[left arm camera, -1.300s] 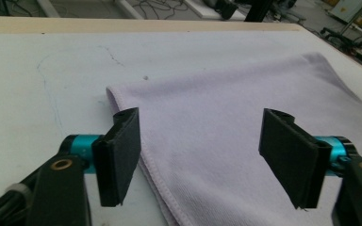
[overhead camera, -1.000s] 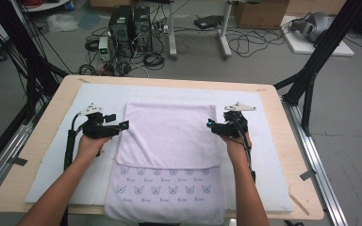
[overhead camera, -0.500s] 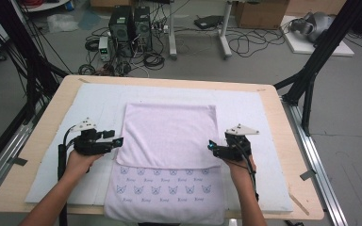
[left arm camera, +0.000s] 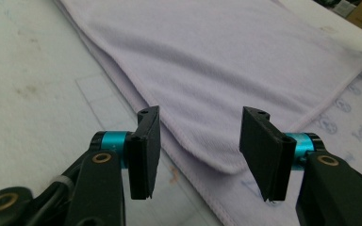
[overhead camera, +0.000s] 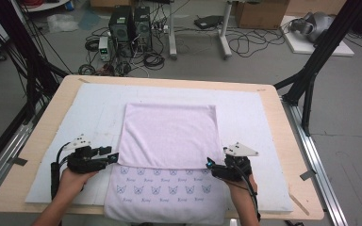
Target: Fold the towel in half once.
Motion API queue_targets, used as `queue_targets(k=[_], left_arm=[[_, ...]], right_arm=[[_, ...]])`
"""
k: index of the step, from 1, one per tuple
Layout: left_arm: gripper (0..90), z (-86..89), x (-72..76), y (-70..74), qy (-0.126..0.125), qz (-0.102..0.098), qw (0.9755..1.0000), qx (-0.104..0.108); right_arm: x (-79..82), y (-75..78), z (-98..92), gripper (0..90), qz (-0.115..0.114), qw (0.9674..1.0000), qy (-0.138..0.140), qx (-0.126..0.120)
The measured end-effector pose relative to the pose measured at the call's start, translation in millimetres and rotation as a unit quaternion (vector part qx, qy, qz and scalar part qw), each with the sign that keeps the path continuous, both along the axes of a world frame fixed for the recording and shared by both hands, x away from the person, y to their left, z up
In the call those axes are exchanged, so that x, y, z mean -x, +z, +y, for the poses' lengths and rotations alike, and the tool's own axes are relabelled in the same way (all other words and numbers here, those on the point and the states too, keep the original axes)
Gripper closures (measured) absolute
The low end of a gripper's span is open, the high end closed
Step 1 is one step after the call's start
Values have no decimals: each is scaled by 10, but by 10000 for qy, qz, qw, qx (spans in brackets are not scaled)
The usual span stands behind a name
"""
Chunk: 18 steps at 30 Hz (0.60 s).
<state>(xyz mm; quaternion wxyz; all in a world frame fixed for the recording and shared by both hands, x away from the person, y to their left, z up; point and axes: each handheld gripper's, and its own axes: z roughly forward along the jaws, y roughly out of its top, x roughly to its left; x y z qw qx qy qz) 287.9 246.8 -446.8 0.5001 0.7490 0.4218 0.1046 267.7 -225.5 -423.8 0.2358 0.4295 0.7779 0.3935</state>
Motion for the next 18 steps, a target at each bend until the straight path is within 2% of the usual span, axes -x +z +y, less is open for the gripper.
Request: queue_targets(k=[5,11,15,18], left_arm=[[552,-55,93,-6,71,79,9999,-74],[578,-170,88,-18,22,95,9997,-225],[609,-228,61,-49,61,141,9987,-480],[671,-247,56,-50,111,149,9979,-621]], right_arm=[[125,-2,-35,276,-24,10000,-12,16],[177,20,-112,276,-96,9999,-67,-9],[168,9,-119,277,-64,10000,-66,-7],[163,-2,-111,277,-43,10000,-61,-1]])
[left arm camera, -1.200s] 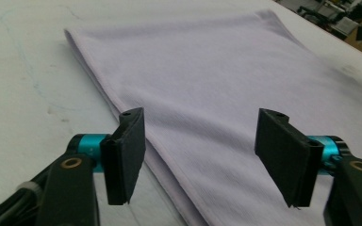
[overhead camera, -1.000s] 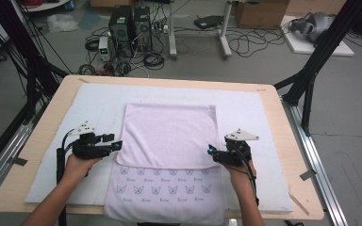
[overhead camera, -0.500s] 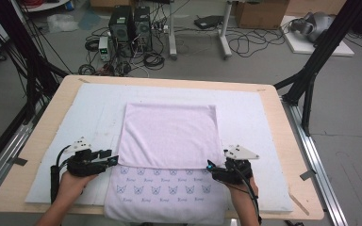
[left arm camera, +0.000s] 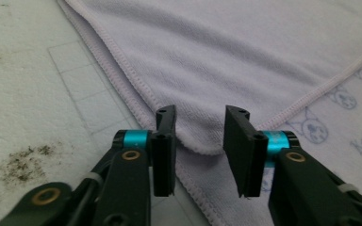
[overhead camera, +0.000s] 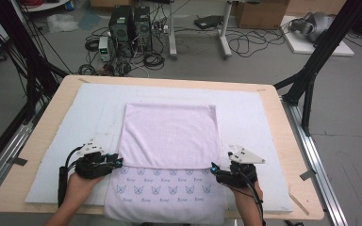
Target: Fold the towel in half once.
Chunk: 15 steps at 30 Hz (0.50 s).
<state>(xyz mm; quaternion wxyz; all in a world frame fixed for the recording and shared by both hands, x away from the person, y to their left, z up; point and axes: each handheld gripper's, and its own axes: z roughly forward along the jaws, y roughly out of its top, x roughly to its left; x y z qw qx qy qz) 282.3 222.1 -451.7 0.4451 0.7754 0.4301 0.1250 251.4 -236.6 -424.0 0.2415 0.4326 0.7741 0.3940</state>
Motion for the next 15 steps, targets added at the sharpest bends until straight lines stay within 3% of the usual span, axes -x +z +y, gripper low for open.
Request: queue_targets(k=[4,6,10,12,15], left_arm=[[854,-3,17,11,-18,-106,9999,-113],[871,-14,27,23,-41,-157,9997,-161],[876,-5,36,48,-60,-206,9997,-84],[877,5,44,57,-41,-198,9998,10],[878,25,51,70,-47,-196,9998,87]], right_arm=[[-1,-11,16,282,32,9999,81,112],[12,6,-2,316,27,9998,162,120],[37,43,-78,421,41,9997,240,17],[41,33,-89,469,77,9991,407,-7],[32,4,-49,457,132,9985,521,71]])
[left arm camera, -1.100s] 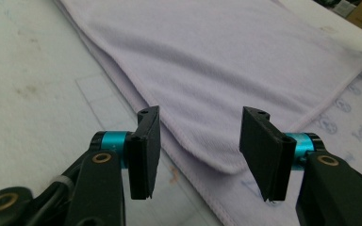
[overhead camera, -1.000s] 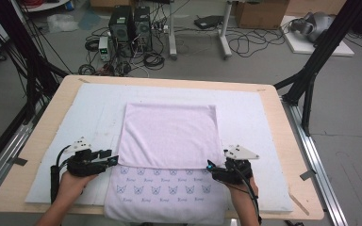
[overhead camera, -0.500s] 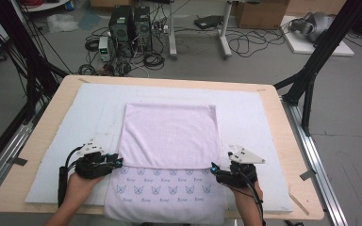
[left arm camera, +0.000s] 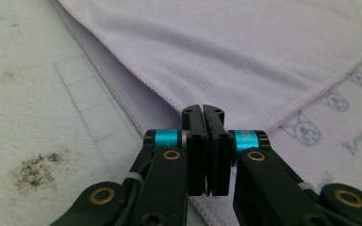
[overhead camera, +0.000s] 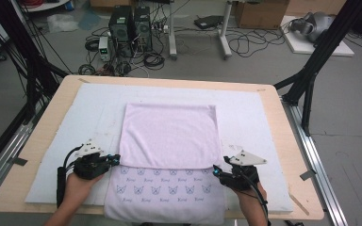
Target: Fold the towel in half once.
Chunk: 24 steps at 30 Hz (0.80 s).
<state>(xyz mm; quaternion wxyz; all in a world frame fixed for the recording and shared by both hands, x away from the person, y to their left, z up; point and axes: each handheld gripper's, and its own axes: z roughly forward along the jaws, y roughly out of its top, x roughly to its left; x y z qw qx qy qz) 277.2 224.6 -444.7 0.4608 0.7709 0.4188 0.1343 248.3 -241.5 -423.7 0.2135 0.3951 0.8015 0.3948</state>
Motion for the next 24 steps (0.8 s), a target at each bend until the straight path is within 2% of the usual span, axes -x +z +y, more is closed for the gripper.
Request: queue_targets(k=[4,6,8,9,11,12,15,17,24], left_arm=[[879,29,17,20,10,-2,9999,142],[879,52,27,31,1,6,9998,211],[879,69,39,37,9,5,9997,259],[879,76,43,38,10,5,9996,270],[879,93,63,48,13,13,9994,336],[879,99,71,53,2,8,9994,352],[879,116,122,78,-12,-27,9991,427],[879,133,163,94,-37,-42,9990,451],[879,195,348,154,-63,-74,9982,589]], right_arm=[[-61,-92,73,457,29,9999,61,103],[-93,-138,94,511,48,9998,96,169],[-121,-171,101,616,115,9997,145,170],[-126,-180,105,700,123,9996,201,166],[-108,-166,110,812,50,9995,215,219],[-95,-143,104,867,30,9995,259,168],[-36,-84,93,876,76,9992,387,114],[19,-54,91,877,82,9986,487,200],[183,14,53,876,26,9987,519,15]])
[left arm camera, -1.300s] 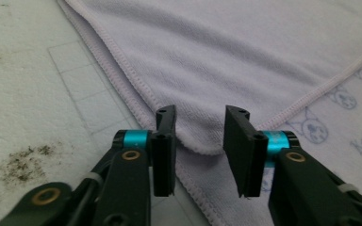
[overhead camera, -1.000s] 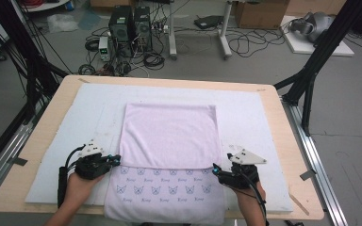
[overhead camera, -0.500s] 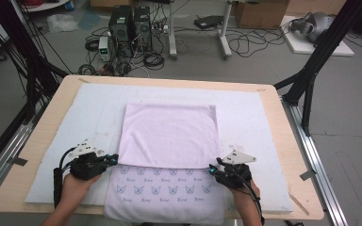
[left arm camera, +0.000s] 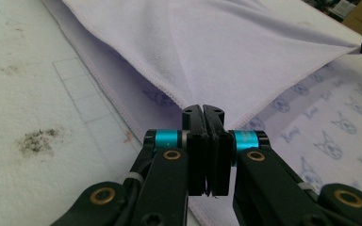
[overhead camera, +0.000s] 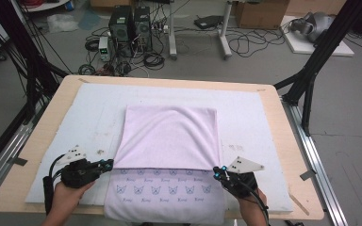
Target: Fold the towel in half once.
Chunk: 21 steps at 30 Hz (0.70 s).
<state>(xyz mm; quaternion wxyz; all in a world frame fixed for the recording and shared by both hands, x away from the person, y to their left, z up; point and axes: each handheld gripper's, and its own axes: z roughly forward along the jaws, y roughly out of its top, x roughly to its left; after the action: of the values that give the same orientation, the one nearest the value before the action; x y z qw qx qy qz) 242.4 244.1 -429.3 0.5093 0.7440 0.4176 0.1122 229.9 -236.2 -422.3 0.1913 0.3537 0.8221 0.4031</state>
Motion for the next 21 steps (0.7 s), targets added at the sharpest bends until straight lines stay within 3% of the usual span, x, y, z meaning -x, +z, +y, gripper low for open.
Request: queue_targets(k=[8,21], left_arm=[[878,94,257,73,-54,-64,10000,31],[877,116,630,91,-395,-41,9992,-97]], right_arm=[[267,77,0,875,-66,9998,155,-45],[710,120,-16,875,9,9995,296,-62]])
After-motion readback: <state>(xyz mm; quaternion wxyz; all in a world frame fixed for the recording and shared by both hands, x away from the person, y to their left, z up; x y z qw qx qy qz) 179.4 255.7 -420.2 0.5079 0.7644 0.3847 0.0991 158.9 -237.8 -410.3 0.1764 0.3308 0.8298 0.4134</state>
